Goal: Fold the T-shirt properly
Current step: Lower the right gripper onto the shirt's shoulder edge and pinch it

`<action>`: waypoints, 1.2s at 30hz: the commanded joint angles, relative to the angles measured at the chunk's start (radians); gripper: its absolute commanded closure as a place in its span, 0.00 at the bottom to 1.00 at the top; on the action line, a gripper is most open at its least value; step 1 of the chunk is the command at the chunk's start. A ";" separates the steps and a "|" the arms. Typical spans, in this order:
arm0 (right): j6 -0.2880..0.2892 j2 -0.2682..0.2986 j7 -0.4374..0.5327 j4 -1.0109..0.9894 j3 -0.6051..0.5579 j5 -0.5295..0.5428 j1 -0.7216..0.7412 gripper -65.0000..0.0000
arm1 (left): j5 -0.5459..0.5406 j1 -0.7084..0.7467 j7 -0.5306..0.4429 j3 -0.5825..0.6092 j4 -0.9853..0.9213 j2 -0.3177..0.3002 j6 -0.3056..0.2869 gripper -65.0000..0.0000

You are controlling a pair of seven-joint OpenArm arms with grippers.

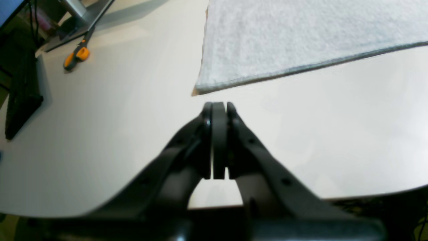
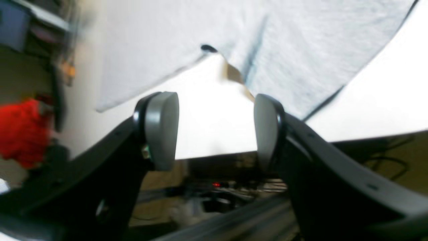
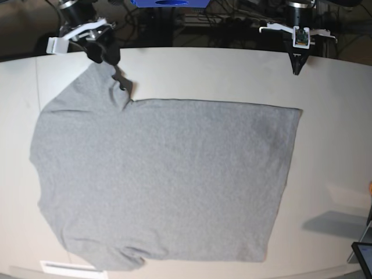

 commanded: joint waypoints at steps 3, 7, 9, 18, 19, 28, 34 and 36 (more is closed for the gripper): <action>-0.045 0.041 0.020 0.008 0.003 0.043 0.010 0.48 | -0.005 0.012 -0.029 -0.006 0.014 -0.004 0.008 1.00; -0.114 0.040 0.020 -0.021 0.003 0.043 0.015 0.48 | -0.005 0.012 -0.029 -0.006 0.014 -0.004 0.008 1.00; -0.116 0.038 0.020 -0.040 0.003 0.043 0.018 0.48 | -0.005 0.012 -0.029 -0.006 0.014 -0.004 0.008 1.00; -0.116 0.036 -0.020 -0.055 0.004 0.046 0.032 0.47 | -0.005 0.010 -0.028 -0.006 0.014 -0.004 0.008 1.00; -0.116 0.036 -0.031 -0.060 0.004 0.046 0.038 0.47 | -0.005 0.010 -0.028 -0.006 0.014 -0.004 0.008 1.00; -0.116 0.006 -0.041 -0.117 0.003 0.051 0.066 0.47 | -0.005 0.010 -0.028 -0.006 0.014 -0.004 0.008 1.00; -0.116 0.006 -0.041 -0.144 -0.003 0.051 0.093 0.47 | -0.005 0.010 -0.028 -0.007 0.014 -0.004 0.008 1.00; -0.116 0.006 -0.041 -0.146 -0.005 0.051 0.095 0.48 | -0.005 0.010 -0.028 -0.007 0.014 -0.004 0.008 1.00</action>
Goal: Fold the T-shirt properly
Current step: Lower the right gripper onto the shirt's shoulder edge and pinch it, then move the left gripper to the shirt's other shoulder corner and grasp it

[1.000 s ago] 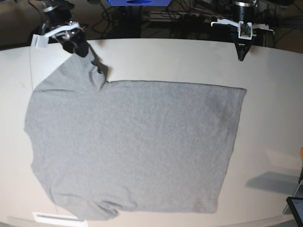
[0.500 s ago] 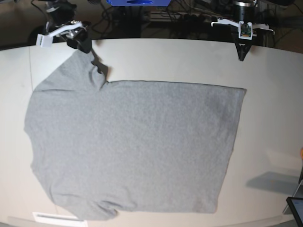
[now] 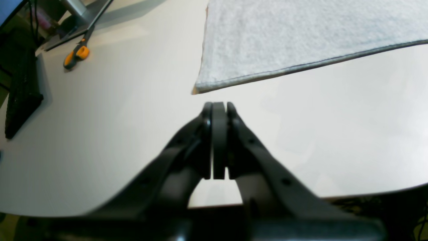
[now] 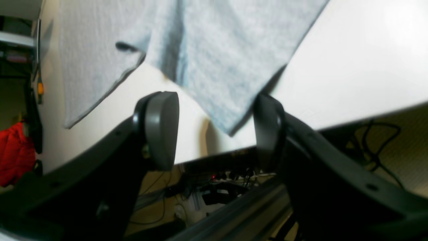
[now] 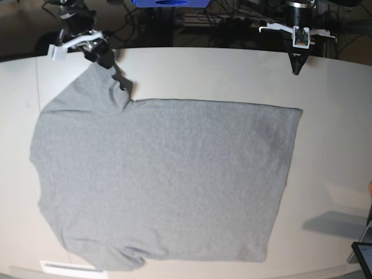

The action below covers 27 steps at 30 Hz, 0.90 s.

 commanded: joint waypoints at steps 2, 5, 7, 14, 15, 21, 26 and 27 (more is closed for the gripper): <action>0.005 0.003 0.002 0.011 -0.003 0.002 0.001 0.48 | -0.006 0.012 -0.028 -0.007 0.014 -0.005 0.008 1.00; 0.008 0.003 -0.035 0.010 -0.003 0.002 0.021 0.48 | -0.006 0.012 -0.028 -0.007 0.014 -0.005 0.008 1.00; 0.008 0.000 -0.060 0.008 -0.001 0.002 0.036 0.48 | -0.006 0.012 -0.028 -0.007 0.014 -0.005 0.008 1.00; 0.008 -0.002 -0.077 0.005 0.000 0.002 0.056 0.84 | -0.006 -0.002 -0.026 -0.007 0.010 -0.005 0.008 1.00; 0.008 -0.002 -0.077 0.005 0.000 0.002 0.056 0.91 | -0.006 -0.002 -0.026 -0.007 0.010 -0.005 0.008 1.00; 0.008 -0.002 -0.077 0.005 -0.003 0.002 0.056 0.95 | -0.194 -0.018 0.003 -0.007 0.013 -0.017 0.005 0.87; 0.008 0.003 -0.078 0.001 -0.003 0.002 0.056 0.99 | -0.481 -0.067 0.218 -0.006 0.014 -0.140 0.005 0.66; 0.008 0.005 -0.078 -0.005 -0.003 0.002 0.056 0.99 | -0.524 -0.076 0.245 -0.006 0.016 -0.157 0.005 0.66</action>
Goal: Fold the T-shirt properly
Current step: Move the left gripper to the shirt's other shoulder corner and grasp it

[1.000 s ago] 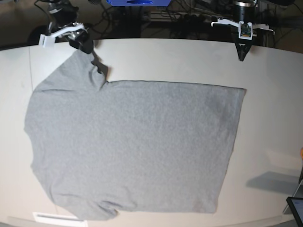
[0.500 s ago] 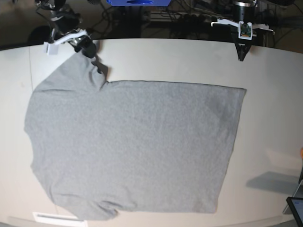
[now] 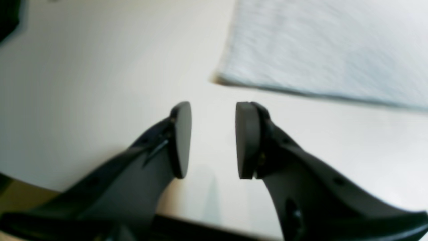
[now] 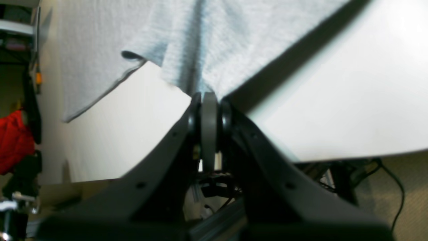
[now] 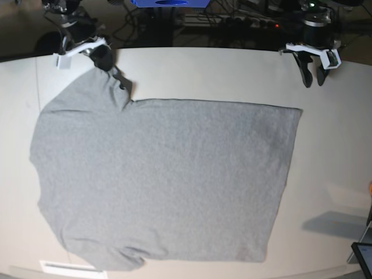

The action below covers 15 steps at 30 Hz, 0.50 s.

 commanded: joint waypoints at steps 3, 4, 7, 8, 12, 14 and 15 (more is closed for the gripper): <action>0.012 0.004 0.010 -0.011 0.000 0.009 -0.001 1.00 | -0.093 -0.005 0.026 -0.001 0.019 -0.048 -0.007 0.66; 0.012 0.004 0.010 -0.022 0.000 0.009 0.003 1.00 | -0.121 -0.007 0.035 -0.001 0.020 -0.056 -0.007 0.66; 0.014 0.006 0.010 -0.035 0.000 0.007 0.004 1.00 | -0.165 -0.018 0.058 -0.001 0.032 -0.070 -0.007 0.66; 0.014 0.006 0.010 -0.035 0.000 0.006 0.004 1.00 | -0.168 -0.018 0.070 -0.001 0.035 -0.071 -0.007 0.66; 0.016 0.006 -0.039 -0.032 0.003 0.007 0.016 1.00 | -0.172 -0.021 0.083 -0.003 0.059 -0.068 -0.007 0.66; 0.016 0.006 -0.067 -0.034 0.003 0.009 0.027 1.00 | -0.173 -0.038 0.089 -0.003 0.060 -0.067 -0.007 0.66; 0.016 0.006 -0.075 -0.034 0.005 0.009 0.033 1.00 | -0.173 -0.050 0.107 -0.003 0.059 -0.063 -0.007 0.66</action>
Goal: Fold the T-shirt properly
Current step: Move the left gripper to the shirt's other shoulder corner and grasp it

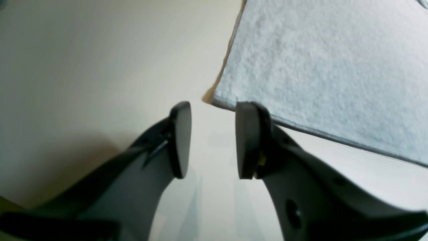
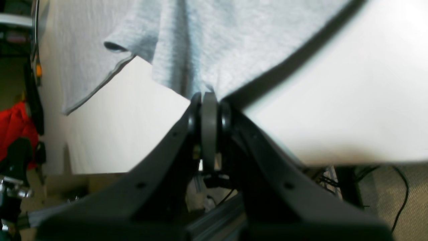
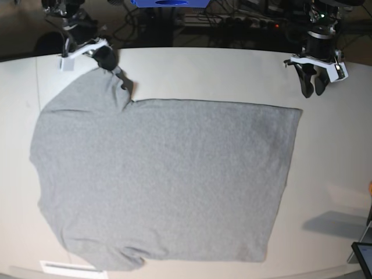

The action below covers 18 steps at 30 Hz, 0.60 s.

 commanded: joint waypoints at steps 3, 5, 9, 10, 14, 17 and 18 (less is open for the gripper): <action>0.004 0.006 -0.014 0.013 0.002 0.001 -0.004 1.00 | -0.009 -0.037 0.073 -0.008 0.010 -0.010 -0.001 0.66; 0.004 0.006 -0.014 0.016 0.002 0.001 -0.004 1.00 | -0.010 -0.065 0.133 -0.008 0.009 -0.009 -0.001 0.66; 0.004 0.006 -0.014 0.016 0.004 0.001 -0.004 1.00 | -0.045 -0.109 0.234 -0.020 0.010 0.017 -0.001 0.66; 0.004 0.006 -0.014 0.016 0.005 0.000 -0.004 1.00 | -0.088 -0.111 0.268 -0.052 0.010 0.023 -0.001 0.65; 0.004 0.025 -0.014 0.017 0.005 0.001 -0.004 1.00 | -0.279 -0.112 0.397 -0.205 0.006 0.054 -0.027 0.65; 0.004 0.035 -0.014 0.020 0.005 0.001 -0.004 1.00 | -0.340 -0.109 0.466 -0.299 0.007 0.054 -0.093 0.65; 0.004 0.035 -0.014 0.026 0.005 0.001 -0.004 1.00 | -0.346 -0.109 0.487 -0.325 0.007 0.054 -0.096 0.65</action>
